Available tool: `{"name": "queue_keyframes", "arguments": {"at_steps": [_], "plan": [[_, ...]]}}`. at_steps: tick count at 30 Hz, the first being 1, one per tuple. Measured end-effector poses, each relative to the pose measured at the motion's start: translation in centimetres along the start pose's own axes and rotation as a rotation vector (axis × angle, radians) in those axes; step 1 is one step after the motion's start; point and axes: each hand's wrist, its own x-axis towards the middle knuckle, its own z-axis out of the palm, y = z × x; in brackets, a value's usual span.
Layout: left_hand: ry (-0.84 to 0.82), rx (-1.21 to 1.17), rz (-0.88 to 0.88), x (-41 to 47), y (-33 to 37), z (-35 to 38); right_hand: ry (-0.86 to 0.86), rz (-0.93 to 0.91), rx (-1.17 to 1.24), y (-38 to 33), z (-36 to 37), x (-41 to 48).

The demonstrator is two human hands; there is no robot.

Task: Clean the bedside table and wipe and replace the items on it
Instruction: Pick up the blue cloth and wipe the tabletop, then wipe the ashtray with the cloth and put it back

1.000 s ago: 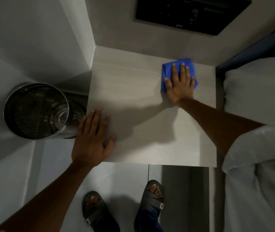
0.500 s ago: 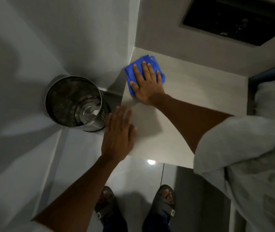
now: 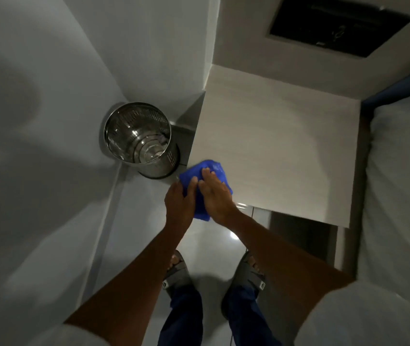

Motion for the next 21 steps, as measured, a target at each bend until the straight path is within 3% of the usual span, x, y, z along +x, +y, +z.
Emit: {"name": "queue_keyframes", "arguments": {"at_steps": [2, 3, 6, 12, 17, 21], "plan": [[-0.013, 0.012, -0.035, -1.2, 0.2, 0.2, -0.011, 0.334, 0.487, -1.2, -0.9, -0.5], [0.005, 0.026, -0.057, -2.0, 0.1, 0.0, -0.023, 0.408, 0.601, -1.5, -1.3, -1.0], [0.076, 0.015, -0.088, -4.0, 0.1, -0.7, -0.026, 0.331, 0.647, -0.9, -2.6, -3.0], [-0.073, -0.097, -0.051, -8.9, 1.7, -2.2, 0.139, 0.291, 0.537, 3.2, -4.3, -10.6], [-0.314, -0.342, -0.145, -12.7, 5.4, -1.4, -0.04, 0.274, 0.839, 4.4, -8.4, -16.6], [-0.513, -0.456, -0.173, -15.0, 9.1, 1.4, 0.103, 0.243, 1.105, 5.5, -12.5, -19.7]]}}
